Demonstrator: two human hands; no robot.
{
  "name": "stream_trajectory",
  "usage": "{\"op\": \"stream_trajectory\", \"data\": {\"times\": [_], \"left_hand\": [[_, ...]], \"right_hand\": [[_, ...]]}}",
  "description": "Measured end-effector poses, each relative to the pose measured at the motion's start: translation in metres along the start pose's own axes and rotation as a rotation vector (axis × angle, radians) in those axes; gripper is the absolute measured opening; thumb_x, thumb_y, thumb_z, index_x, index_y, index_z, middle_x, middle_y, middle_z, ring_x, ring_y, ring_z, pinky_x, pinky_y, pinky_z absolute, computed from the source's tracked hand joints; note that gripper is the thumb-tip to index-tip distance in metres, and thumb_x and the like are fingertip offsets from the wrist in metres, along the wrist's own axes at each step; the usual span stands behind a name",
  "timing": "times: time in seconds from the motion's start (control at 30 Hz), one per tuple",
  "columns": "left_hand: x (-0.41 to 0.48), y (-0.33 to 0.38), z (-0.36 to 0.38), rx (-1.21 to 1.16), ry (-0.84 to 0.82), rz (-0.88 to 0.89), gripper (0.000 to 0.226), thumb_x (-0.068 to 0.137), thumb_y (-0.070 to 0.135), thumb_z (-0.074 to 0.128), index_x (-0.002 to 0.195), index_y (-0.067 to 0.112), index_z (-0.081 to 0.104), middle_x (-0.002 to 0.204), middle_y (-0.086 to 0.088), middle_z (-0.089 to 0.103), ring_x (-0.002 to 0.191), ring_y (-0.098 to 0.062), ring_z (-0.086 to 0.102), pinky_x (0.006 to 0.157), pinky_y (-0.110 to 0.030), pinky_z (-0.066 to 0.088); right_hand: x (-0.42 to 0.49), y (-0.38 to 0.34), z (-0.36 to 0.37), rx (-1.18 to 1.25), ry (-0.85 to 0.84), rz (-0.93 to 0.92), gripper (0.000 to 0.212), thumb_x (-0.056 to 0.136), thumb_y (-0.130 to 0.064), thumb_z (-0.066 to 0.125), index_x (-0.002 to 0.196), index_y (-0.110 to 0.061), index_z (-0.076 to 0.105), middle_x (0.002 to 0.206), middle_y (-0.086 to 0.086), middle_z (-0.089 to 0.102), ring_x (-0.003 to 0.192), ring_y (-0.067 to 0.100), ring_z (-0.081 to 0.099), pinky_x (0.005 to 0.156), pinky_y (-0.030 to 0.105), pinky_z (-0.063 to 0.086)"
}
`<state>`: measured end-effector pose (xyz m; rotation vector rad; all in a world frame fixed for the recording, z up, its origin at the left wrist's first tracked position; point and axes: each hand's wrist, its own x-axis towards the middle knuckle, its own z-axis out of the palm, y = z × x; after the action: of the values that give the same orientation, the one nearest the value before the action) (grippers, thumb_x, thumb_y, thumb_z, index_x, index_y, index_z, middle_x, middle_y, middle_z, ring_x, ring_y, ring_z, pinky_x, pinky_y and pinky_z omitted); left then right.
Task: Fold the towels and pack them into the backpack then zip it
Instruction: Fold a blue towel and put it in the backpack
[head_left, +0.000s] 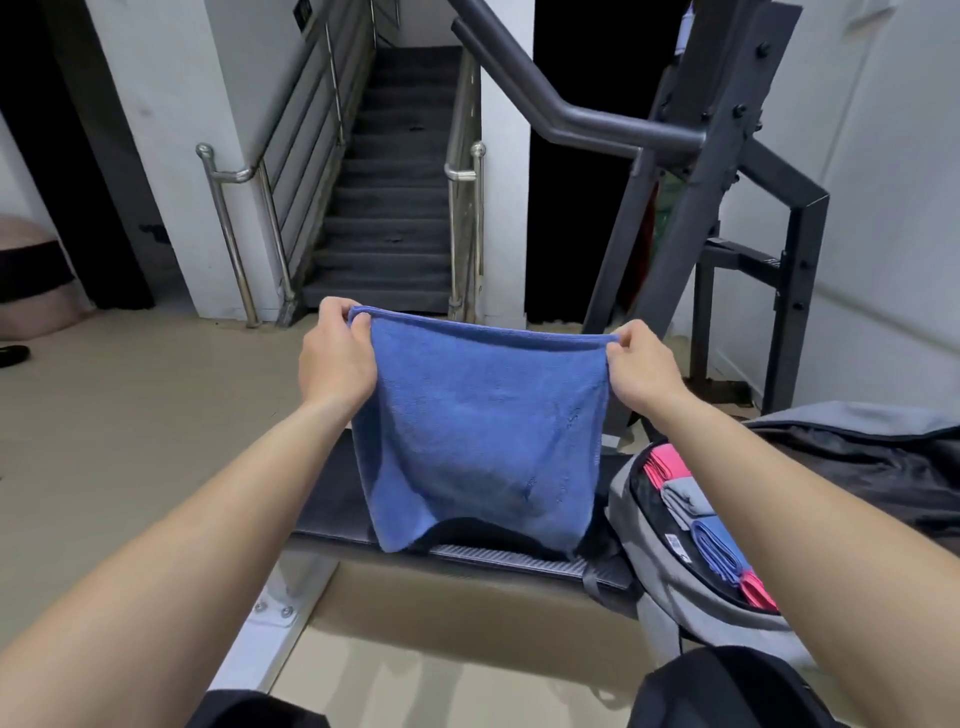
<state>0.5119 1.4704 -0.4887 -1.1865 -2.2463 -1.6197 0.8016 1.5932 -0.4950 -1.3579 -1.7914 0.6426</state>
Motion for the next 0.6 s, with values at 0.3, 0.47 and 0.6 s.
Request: {"op": "stream_trajectory", "data": {"times": [0.3, 0.47, 0.6], "left_hand": [[-0.005, -0.006, -0.002, -0.008, -0.031, 0.015, 0.018, 0.103, 0.026, 0.042, 0.109, 0.015, 0.055, 0.099, -0.001, 0.062, 0.091, -0.024, 0.053, 0.078, -0.033, 0.041], [-0.009, -0.012, -0.007, -0.017, -0.053, -0.009, 0.018, 0.103, 0.026, 0.041, 0.107, 0.015, 0.055, 0.092, 0.001, 0.058, 0.091, -0.028, 0.056, 0.078, -0.038, 0.049], [-0.009, -0.015, -0.011, 0.062, -0.042, -0.018, 0.021, 0.103, 0.028, 0.041, 0.112, 0.017, 0.055, 0.100, -0.002, 0.060, 0.093, -0.027, 0.052, 0.076, -0.034, 0.039]], "right_hand": [[-0.006, 0.005, 0.006, 0.070, 0.020, 0.013, 0.020, 0.102, -0.017, 0.036, 0.110, -0.011, 0.053, 0.101, 0.002, 0.056, 0.093, 0.023, 0.050, 0.071, 0.033, 0.035], [-0.005, 0.007, 0.009, 0.121, -0.028, 0.033, 0.016, 0.099, -0.018, 0.039, 0.100, -0.014, 0.054, 0.089, -0.002, 0.058, 0.085, 0.024, 0.057, 0.071, 0.040, 0.054], [-0.004, 0.010, 0.012, 0.137, -0.070, 0.040, 0.016, 0.100, -0.020, 0.040, 0.099, -0.014, 0.055, 0.092, 0.003, 0.058, 0.076, 0.021, 0.053, 0.067, 0.039, 0.050]]}}
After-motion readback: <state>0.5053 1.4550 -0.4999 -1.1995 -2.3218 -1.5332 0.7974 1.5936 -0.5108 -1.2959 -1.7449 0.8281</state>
